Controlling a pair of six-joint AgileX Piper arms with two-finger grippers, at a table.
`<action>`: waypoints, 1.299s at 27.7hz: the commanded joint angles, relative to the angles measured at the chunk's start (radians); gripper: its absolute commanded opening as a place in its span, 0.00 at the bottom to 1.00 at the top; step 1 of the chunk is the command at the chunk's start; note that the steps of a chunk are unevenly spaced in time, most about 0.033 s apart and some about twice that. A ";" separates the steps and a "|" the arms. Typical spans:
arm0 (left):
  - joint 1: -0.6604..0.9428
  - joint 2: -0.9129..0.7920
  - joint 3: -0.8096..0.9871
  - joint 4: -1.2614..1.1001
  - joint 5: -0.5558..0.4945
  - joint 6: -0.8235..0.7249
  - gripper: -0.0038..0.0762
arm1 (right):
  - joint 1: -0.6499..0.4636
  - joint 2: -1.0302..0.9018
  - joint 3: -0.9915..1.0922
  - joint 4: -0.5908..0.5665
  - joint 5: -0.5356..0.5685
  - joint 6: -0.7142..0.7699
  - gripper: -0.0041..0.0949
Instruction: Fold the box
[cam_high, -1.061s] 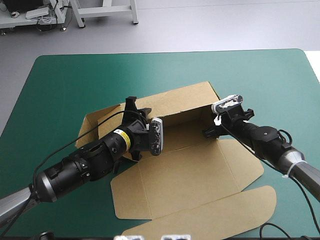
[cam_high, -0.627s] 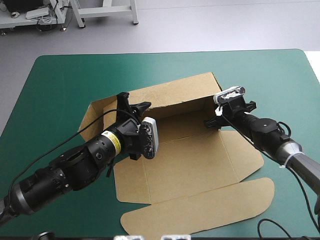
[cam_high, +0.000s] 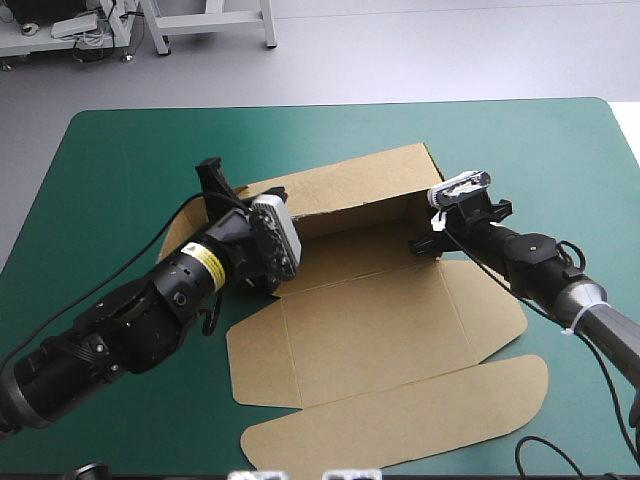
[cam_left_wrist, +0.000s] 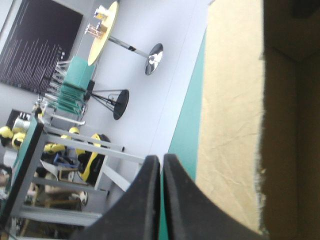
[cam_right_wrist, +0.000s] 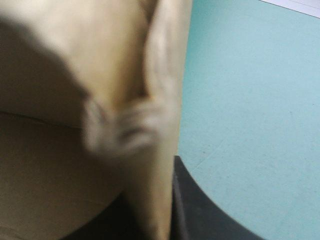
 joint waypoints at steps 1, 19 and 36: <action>0.091 -0.007 -0.101 -0.087 0.015 -0.017 0.07 | -0.006 -0.038 -0.041 -0.020 0.054 0.000 0.02; 1.229 0.106 -0.219 -1.610 0.407 0.654 0.07 | -0.142 -0.038 -0.327 -0.572 0.595 0.687 0.02; 1.251 0.146 -0.217 -1.589 0.388 0.654 0.06 | -0.185 -0.014 -0.495 -1.032 0.945 1.225 0.03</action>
